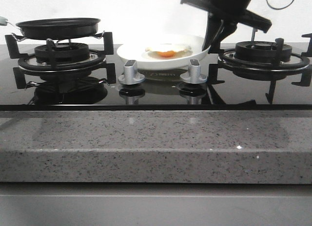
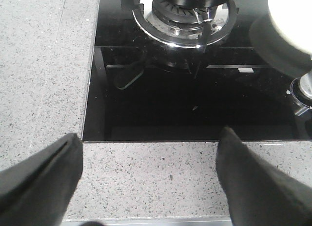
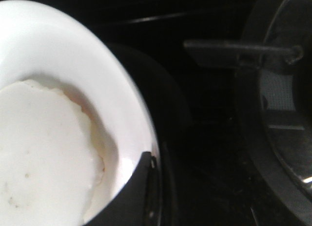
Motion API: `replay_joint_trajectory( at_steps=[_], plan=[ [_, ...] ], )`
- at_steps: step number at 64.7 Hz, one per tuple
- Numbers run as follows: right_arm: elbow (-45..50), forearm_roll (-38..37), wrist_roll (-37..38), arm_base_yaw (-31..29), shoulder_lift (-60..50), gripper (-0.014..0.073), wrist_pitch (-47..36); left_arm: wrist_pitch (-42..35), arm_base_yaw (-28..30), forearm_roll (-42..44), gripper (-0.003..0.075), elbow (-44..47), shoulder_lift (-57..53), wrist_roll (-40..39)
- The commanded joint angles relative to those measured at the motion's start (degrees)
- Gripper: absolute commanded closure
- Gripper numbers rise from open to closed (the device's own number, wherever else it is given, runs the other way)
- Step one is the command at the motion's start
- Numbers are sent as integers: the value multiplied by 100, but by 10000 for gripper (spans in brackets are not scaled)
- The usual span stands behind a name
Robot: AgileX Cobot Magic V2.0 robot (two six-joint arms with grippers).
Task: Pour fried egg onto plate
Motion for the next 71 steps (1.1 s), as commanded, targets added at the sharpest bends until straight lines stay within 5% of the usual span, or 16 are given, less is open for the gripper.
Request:
replay_joint_trajectory(
  at_steps=[1, 17, 47, 71],
  plan=[
    [-238, 75, 21, -27, -334, 547, -239, -396, -55, 15, 165, -140, -6, -49],
    [-244, 86, 21, -152, -372, 295, -31, -396, -55, 15, 165, -140, -6, -49],
    [-44, -28, -1151, -85, -1855, 298, 1062, -396, -55, 15, 165, -140, -6, -49],
    [2957, -29, -2153, -59, -4747, 298, -466, -396, -55, 15, 165, -140, -6, -49]
  ],
)
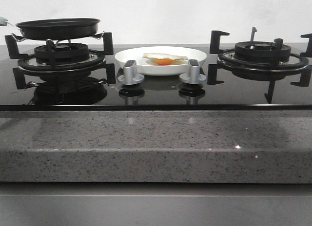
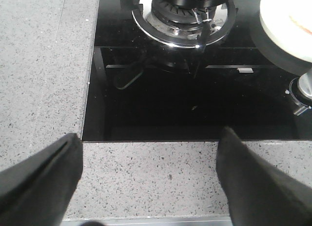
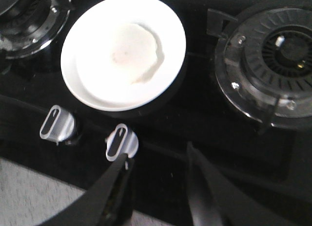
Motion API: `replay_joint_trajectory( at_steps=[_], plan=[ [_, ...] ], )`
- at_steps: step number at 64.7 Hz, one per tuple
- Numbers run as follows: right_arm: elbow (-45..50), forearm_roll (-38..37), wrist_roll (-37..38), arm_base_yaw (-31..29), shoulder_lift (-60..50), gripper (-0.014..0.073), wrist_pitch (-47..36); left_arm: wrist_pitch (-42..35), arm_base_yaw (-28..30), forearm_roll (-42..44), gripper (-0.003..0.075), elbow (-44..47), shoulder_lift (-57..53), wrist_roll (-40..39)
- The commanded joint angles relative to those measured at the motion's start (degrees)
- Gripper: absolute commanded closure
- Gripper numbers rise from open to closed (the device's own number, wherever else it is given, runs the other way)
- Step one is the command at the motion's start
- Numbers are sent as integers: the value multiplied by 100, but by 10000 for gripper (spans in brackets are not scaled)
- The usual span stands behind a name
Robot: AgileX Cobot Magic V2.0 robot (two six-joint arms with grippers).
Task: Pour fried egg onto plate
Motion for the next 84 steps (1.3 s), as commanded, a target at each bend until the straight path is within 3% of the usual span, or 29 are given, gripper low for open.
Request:
replay_joint_trajectory(
  at_steps=[1, 28, 55, 64, 77, 81, 84],
  plan=[
    [559, -6, -267, 1, -744, 298, -597, -396, -55, 15, 165, -140, -6, -49],
    [3168, -656, -462, 1, -2900, 298, -1232, -422, -55, 15, 165, -140, -6, -49],
    [4519, -751, -462, 1, -4901, 298, -1203, -499, -55, 15, 174, -140, -6, -49],
    [4581, -751, -462, 1, -5058, 388, -1176, -499, -55, 34, 335, -140, -6, -49],
    [4581, -751, -462, 1, -5058, 608, -1176, -508, -55, 34, 675, -140, -6, -49],
    [4581, -751, -462, 1, -5058, 648, -1176, -508, -55, 34, 739, -140, -6, -49],
    [4581, -751, -462, 1, -5058, 665, -1183, -508, -55, 34, 739, -140, -6, -49]
  ],
)
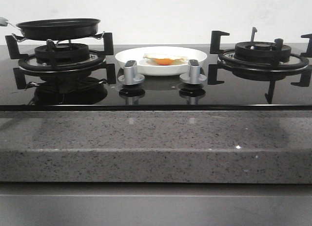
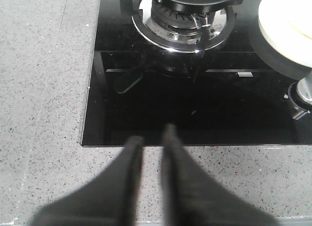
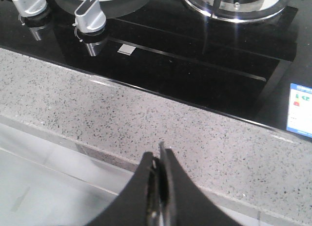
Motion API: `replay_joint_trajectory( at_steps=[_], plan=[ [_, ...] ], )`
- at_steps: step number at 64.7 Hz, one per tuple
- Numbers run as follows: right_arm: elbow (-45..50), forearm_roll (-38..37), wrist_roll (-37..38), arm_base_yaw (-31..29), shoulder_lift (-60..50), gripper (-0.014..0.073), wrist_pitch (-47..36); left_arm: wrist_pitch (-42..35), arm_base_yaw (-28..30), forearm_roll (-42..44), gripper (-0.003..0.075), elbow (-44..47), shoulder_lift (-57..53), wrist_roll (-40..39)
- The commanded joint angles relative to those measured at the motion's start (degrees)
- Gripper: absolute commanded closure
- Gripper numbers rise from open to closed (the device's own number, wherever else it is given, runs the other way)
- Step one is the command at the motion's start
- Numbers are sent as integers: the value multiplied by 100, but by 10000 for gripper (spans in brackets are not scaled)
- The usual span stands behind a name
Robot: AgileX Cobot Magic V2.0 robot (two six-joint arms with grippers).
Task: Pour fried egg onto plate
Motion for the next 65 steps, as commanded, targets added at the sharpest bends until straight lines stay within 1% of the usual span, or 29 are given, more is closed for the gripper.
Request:
replay_joint_trajectory(
  at_steps=[1, 27, 34, 38, 43, 50, 56, 65],
  plan=[
    [-131, -45, -68, 1, 23, 664, -351, -410, -55, 25, 739, -140, -6, -49],
    [-131, -45, -68, 1, 23, 662, -307, -410, -55, 25, 739, -140, -6, -49],
    [-131, -45, -68, 1, 23, 662, -307, -543, -41, 11, 739, -8, -144, -49],
    [-131, -45, -68, 1, 23, 662, -300, -791, 52, -57, 739, 216, -367, -49],
    [-131, -40, -68, 1, 23, 662, -300, -1391, 186, 223, 739, 663, -850, -49],
    [-131, -40, -68, 1, 23, 662, -300, -2249, 379, 265, 739, 1533, -1634, -49],
    [-131, -40, -68, 1, 23, 662, -300, -3179, 482, 375, 739, 2503, -2363, -49],
    [-131, -40, -68, 1, 23, 662, -300, -4054, 495, 406, 739, 3634, -3202, -49]
  ],
)
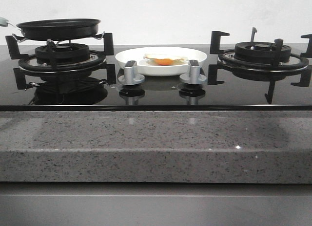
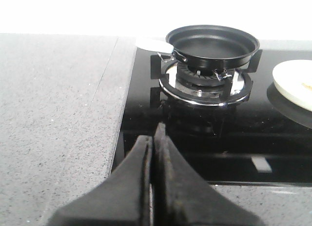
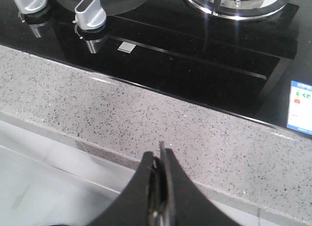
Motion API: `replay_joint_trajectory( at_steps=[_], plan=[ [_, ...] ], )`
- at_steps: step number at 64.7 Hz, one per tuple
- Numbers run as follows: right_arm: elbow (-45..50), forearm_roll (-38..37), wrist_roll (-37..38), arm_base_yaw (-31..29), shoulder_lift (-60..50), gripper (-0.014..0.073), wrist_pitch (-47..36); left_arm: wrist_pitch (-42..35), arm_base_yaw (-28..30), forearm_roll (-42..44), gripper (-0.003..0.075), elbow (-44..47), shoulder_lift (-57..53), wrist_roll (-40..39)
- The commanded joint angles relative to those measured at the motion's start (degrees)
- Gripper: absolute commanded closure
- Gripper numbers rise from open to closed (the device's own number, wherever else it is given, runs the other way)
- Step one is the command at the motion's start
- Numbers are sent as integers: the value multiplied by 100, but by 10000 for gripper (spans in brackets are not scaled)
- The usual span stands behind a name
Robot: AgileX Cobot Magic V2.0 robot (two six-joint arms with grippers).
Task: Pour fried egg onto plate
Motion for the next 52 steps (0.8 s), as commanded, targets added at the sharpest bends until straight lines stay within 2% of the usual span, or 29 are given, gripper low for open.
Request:
replay_joint_trajectory(
  at_steps=[1, 9, 22, 52],
  plan=[
    [-131, -40, -68, 1, 23, 662, -344, -1104, 18, 39, 739, 492, -366, -49],
    [-131, -40, -68, 1, 23, 662, -344, -1710, 18, 39, 739, 1255, -833, -49],
    [-131, -40, -68, 1, 23, 662, -344, -2679, 18, -126, 739, 1954, -1192, -49],
    [-131, -40, -68, 1, 13, 662, -344, -2504, 39, -241, 739, 2097, -1457, -49]
  ],
)
